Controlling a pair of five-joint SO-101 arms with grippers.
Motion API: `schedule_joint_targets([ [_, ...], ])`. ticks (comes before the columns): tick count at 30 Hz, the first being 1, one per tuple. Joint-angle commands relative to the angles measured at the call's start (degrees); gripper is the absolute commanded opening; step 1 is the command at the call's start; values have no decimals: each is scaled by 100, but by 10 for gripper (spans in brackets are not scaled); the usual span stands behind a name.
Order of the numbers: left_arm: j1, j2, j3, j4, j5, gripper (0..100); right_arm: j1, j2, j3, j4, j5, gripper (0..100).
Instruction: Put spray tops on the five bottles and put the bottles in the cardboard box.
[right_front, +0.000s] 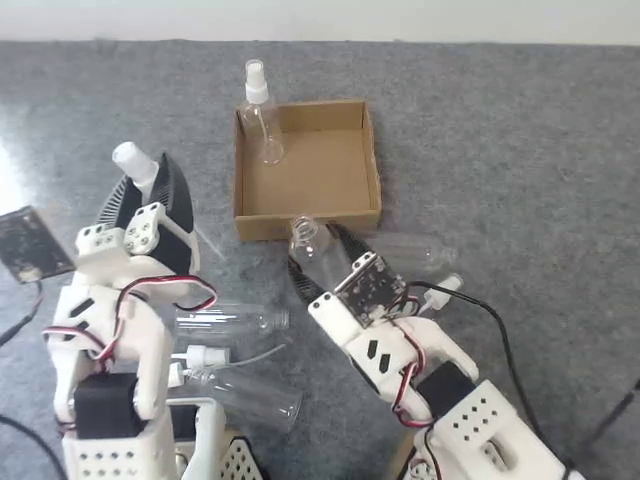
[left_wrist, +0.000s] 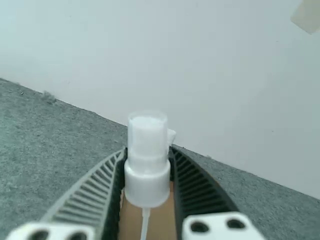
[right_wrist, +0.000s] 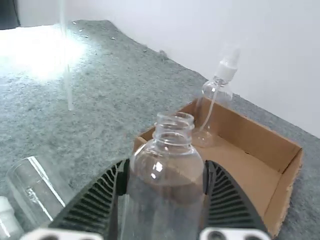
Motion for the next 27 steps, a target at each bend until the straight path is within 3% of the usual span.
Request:
schedule_joint_targets([
  [1,35,-97,-374,26,88,12,-180,-92,0,-189,185,94],
  [9,88,-1160,-374,-53,88,12,-347,-92,26,-145,457,91],
  [13,527,-1644,-163,-290,53,12,-356,-136,123,-189,457,91],
  [27,686,-1767,180,-343,62,12,-646,-101,167,-356,466,95],
])
